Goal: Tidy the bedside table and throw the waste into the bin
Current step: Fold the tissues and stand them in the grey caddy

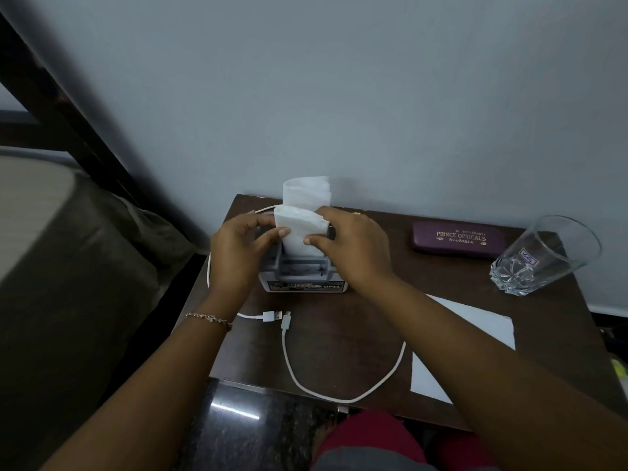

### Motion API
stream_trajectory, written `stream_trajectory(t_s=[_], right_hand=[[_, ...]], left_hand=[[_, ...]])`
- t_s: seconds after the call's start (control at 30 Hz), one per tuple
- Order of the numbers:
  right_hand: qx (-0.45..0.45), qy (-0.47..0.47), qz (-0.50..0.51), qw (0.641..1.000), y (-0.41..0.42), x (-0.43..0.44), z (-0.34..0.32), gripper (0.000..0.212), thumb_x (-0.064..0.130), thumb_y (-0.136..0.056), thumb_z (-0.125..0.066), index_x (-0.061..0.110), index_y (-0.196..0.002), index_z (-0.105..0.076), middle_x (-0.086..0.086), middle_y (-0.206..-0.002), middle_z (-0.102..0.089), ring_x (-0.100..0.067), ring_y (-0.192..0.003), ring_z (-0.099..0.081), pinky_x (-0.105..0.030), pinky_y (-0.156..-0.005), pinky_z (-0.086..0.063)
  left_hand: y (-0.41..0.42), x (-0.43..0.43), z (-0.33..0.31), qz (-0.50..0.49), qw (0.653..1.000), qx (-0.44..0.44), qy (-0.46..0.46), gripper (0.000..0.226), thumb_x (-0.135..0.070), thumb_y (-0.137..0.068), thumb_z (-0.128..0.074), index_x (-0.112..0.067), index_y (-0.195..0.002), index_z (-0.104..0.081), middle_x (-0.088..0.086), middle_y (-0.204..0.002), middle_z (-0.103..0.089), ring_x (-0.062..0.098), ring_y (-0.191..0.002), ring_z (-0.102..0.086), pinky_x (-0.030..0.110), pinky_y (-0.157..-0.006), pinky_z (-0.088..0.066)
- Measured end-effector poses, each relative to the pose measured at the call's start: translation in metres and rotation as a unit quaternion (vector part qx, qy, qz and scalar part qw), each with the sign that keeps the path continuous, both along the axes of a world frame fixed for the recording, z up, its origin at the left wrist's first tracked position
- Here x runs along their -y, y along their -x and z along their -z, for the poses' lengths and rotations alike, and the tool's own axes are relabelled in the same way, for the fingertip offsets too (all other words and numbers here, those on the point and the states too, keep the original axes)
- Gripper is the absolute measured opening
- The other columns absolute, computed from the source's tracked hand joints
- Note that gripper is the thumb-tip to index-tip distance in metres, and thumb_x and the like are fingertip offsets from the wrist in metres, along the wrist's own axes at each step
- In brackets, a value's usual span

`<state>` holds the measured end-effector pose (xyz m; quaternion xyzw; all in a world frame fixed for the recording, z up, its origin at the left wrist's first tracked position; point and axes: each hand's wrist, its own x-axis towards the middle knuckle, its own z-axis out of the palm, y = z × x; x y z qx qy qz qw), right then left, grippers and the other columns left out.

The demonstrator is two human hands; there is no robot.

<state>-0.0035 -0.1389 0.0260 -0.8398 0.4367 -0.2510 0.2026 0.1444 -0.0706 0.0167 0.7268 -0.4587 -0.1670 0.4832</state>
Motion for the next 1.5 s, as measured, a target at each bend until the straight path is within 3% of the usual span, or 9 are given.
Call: stream_trajectory(t_s=[0.13,0.27,0.37,0.53,0.77,0.97,1.2,1.33,1.5], right_hand=[[0.031,-0.043,0.01,0.999,0.001,0.001,0.0,0.033,0.039,-0.078,-0.07,0.029,-0.108,-0.061,0.005,-0.095,-0.069,-0.018,-0.091,-0.062,-0.032,-0.072,-0.046],[0.211,-0.127,0.072,0.967,0.021,0.001,-0.013,0.034,0.034,-0.071,-0.078,0.027,-0.099,-0.062,0.016,-0.083,-0.067,-0.001,-0.082,-0.062,-0.026,-0.074,-0.05],[0.31,-0.151,0.171,0.923,0.068,-0.011,-0.01,0.024,0.029,-0.078,-0.074,0.018,-0.098,-0.065,0.01,-0.083,-0.068,-0.007,-0.085,-0.065,-0.024,-0.079,-0.05],[0.218,-0.172,0.363,0.89,0.18,-0.062,0.025,0.015,0.028,-0.083,-0.068,0.026,-0.096,-0.062,0.005,-0.089,-0.065,-0.016,-0.088,-0.063,-0.037,-0.08,-0.05],[-0.017,-0.214,0.416,0.884,0.232,-0.105,0.062,0.042,0.037,-0.075,-0.075,0.009,-0.106,-0.064,-0.013,-0.106,-0.057,-0.033,-0.095,-0.058,-0.044,-0.093,-0.042],[-0.13,-0.202,0.38,0.893,0.205,-0.103,0.053,0.055,0.047,-0.077,-0.069,0.011,-0.116,-0.053,-0.01,-0.117,-0.05,-0.03,-0.11,-0.05,-0.038,-0.08,-0.047],[0.018,-0.343,0.377,0.86,0.211,-0.1,0.05,0.039,0.033,-0.076,-0.072,0.02,-0.106,-0.053,0.003,-0.094,-0.062,-0.024,-0.101,-0.057,-0.034,-0.069,-0.046],[0.205,-0.358,0.361,0.836,0.222,-0.101,0.049,0.015,0.021,-0.08,-0.07,0.025,-0.093,-0.062,0.007,-0.089,-0.068,-0.011,-0.083,-0.064,-0.029,-0.068,-0.051],[0.253,-0.333,0.378,0.826,0.231,-0.096,0.06,0.017,0.014,-0.088,-0.061,0.014,-0.104,-0.065,-0.003,-0.096,-0.072,-0.009,-0.081,-0.066,-0.023,-0.067,-0.05]], left_hand=[[0.004,-0.002,0.0,-0.018,1.0,0.0,-0.004,0.023,-0.018,-0.075,-0.075,-0.018,-0.097,-0.071,-0.008,-0.1,-0.066,0.009,-0.093,-0.061,-0.002,-0.075,-0.041],[0.017,-0.017,-0.008,-0.081,0.992,-0.088,0.047,0.027,-0.019,-0.075,-0.075,-0.026,-0.099,-0.065,-0.004,-0.103,-0.068,0.009,-0.099,-0.063,0.023,-0.089,-0.05],[0.058,-0.048,-0.014,-0.112,0.968,-0.22,0.042,0.02,-0.011,-0.083,-0.066,-0.021,-0.1,-0.064,-0.007,-0.093,-0.066,0.0,-0.084,-0.061,0.018,-0.077,-0.049],[0.169,-0.075,0.0,0.04,0.901,-0.407,-0.144,0.022,-0.005,-0.086,-0.062,-0.022,-0.1,-0.063,-0.002,-0.09,-0.067,0.0,-0.075,-0.061,0.013,-0.071,-0.049],[0.239,-0.061,0.034,0.079,0.942,-0.19,-0.267,0.057,-0.018,-0.087,-0.06,-0.022,-0.138,-0.034,-0.002,-0.137,-0.039,0.015,-0.128,-0.039,0.029,-0.108,-0.033],[0.252,-0.057,0.041,0.015,0.95,-0.156,-0.269,0.066,-0.022,-0.081,-0.068,-0.014,-0.137,-0.034,0.006,-0.134,-0.035,0.026,-0.123,-0.042,0.032,-0.101,-0.037],[0.253,-0.059,0.039,0.047,0.943,-0.214,-0.25,0.021,-0.032,-0.081,-0.068,-0.039,-0.096,-0.054,-0.021,-0.09,-0.061,0.004,-0.088,-0.06,0.021,-0.073,-0.047],[0.245,-0.053,0.041,0.039,0.942,-0.266,-0.203,0.047,-0.012,-0.081,-0.069,-0.029,-0.121,-0.05,-0.013,-0.107,-0.061,0.008,-0.099,-0.06,0.019,-0.077,-0.048],[0.244,-0.054,0.044,0.081,0.959,-0.204,-0.179,0.063,0.001,-0.082,-0.063,-0.028,-0.135,-0.046,-0.005,-0.138,-0.048,0.011,-0.122,-0.046,0.028,-0.102,-0.041]])
